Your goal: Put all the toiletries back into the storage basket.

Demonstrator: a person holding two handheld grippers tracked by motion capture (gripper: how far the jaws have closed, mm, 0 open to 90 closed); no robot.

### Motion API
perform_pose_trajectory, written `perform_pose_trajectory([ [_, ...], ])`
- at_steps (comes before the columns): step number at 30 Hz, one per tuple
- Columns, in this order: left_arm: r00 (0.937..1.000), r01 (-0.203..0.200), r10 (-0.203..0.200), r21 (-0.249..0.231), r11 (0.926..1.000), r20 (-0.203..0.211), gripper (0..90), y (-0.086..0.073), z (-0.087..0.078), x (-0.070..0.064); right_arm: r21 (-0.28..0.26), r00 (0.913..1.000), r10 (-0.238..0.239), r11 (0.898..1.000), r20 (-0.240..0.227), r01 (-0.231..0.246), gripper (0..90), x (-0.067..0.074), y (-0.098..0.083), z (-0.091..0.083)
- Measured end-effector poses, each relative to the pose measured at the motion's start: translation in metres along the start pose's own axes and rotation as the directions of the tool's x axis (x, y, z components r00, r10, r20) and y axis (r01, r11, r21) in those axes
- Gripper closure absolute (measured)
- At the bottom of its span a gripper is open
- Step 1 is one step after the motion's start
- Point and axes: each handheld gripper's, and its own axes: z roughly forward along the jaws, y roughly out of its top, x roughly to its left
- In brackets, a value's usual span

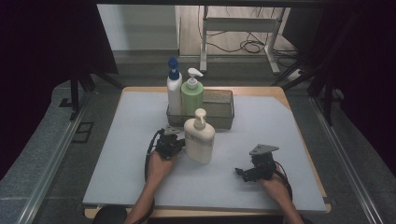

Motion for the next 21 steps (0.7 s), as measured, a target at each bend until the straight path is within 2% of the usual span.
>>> perform_pose_trajectory([
  [21, 0.9963, -0.064, 0.063, 0.030, 0.9975, 0.059, 88.9, 0.008, 0.015, -0.039, 0.000, 1.0000, -0.001, 1.000, 0.001, 0.001, 0.0, 0.000, 0.000, 0.000],
])
